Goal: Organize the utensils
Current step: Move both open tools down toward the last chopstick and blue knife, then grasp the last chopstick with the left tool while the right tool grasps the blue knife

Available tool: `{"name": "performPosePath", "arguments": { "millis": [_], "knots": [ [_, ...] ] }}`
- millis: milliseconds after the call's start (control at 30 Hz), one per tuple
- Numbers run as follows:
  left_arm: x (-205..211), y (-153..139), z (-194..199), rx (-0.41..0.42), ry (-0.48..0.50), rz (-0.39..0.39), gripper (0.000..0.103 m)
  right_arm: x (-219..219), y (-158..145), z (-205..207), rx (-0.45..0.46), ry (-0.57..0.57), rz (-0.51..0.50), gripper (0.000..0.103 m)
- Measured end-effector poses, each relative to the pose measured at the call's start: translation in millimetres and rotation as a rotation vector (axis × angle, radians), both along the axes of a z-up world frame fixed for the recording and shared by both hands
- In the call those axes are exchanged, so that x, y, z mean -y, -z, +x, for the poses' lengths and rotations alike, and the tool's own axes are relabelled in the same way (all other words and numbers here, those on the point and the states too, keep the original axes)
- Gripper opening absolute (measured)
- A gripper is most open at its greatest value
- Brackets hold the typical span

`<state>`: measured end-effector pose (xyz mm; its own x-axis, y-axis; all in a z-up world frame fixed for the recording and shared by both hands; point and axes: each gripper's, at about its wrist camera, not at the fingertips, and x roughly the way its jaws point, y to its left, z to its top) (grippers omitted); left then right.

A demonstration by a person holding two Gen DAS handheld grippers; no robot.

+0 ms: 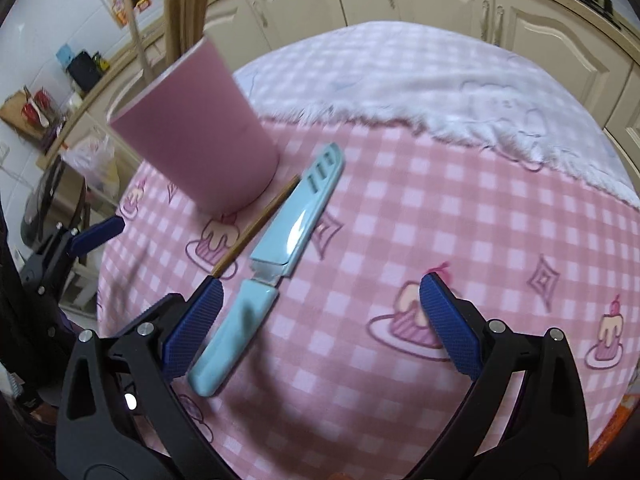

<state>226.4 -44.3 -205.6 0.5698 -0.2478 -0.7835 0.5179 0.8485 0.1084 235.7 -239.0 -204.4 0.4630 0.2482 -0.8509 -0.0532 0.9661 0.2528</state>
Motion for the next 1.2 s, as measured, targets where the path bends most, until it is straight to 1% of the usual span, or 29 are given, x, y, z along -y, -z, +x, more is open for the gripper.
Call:
{"name": "performPosePath", "arguments": {
  "millis": [67, 133, 233, 267, 333, 467, 567, 633, 667, 733, 833, 867, 933, 967, 1000, 1033, 1067, 1100, 1133, 1167, 1200],
  "knots": [
    [0, 3, 0, -0.009, 0.007, 0.013, 0.096, -11, 5, 1, -0.003, -0.018, -0.025, 0.097],
    [-1, 6, 1, -0.017, 0.011, 0.025, 0.096, -22, 7, 4, 0.016, -0.035, -0.101, 0.097],
    [2, 14, 3, -0.026, 0.012, 0.087, 0.096, -35, 11, 4, 0.054, -0.072, -0.212, 0.097],
    [3, 15, 3, -0.026, 0.014, 0.095, 0.096, -38, 12, 1, 0.065, -0.088, -0.231, 0.097],
    [1, 14, 4, -0.045, 0.014, 0.076, 0.096, -37, 13, -4, 0.079, -0.109, -0.239, 0.097],
    [5, 15, 7, -0.06, 0.024, 0.089, 0.096, -18, 14, -18, 0.078, -0.13, -0.255, 0.096],
    [9, 14, 11, -0.089, 0.037, 0.079, 0.088, 3, 13, -28, 0.05, -0.135, -0.256, 0.096],
    [13, 13, 12, -0.107, 0.047, 0.075, 0.08, 10, 14, -26, 0.021, -0.123, -0.249, 0.096],
    [15, 12, 13, -0.117, 0.055, 0.072, 0.078, 12, 14, -25, 0.012, -0.117, -0.243, 0.096],
    [20, 11, 16, -0.13, 0.066, 0.075, 0.07, 16, 14, -19, -0.002, -0.109, -0.215, 0.097],
    [28, 10, 20, -0.157, 0.088, 0.084, 0.062, 7, 9, -4, -0.004, -0.124, -0.161, 0.096],
    [29, 10, 21, -0.163, 0.096, 0.087, 0.061, 4, 10, 2, -0.006, -0.13, -0.165, 0.096],
    [34, 11, 25, -0.184, 0.119, 0.092, 0.05, -5, 14, 12, -0.012, -0.135, -0.201, 0.096],
    [35, 10, 26, -0.201, 0.129, 0.086, 0.049, -8, 14, 17, -0.007, -0.129, -0.223, 0.094],
    [36, 11, 28, -0.217, 0.133, 0.082, 0.046, -11, 16, 20, -0.005, -0.135, -0.248, 0.092],
    [37, 10, 29, -0.226, 0.142, 0.083, 0.041, -16, 16, 22, 0.009, -0.157, -0.269, 0.088],
    [39, 10, 28, -0.233, 0.161, 0.085, 0.037, -20, 14, 21, 0.014, -0.17, -0.264, 0.076],
    [41, 9, 28, -0.239, 0.177, 0.084, 0.026, -23, 12, 20, 0.022, -0.192, -0.267, 0.06],
    [44, 9, 27, -0.245, 0.189, 0.082, 0.012, -27, 9, 17, 0.03, -0.218, -0.269, 0.051],
    [46, 10, 27, -0.248, 0.194, 0.083, 0.006, -28, 7, 17, 0.031, -0.228, -0.268, 0.034],
    [49, 10, 26, -0.247, 0.197, 0.09, 0.005, -29, 6, 16, 0.028, -0.235, -0.265, 0.029]
  ]
}}
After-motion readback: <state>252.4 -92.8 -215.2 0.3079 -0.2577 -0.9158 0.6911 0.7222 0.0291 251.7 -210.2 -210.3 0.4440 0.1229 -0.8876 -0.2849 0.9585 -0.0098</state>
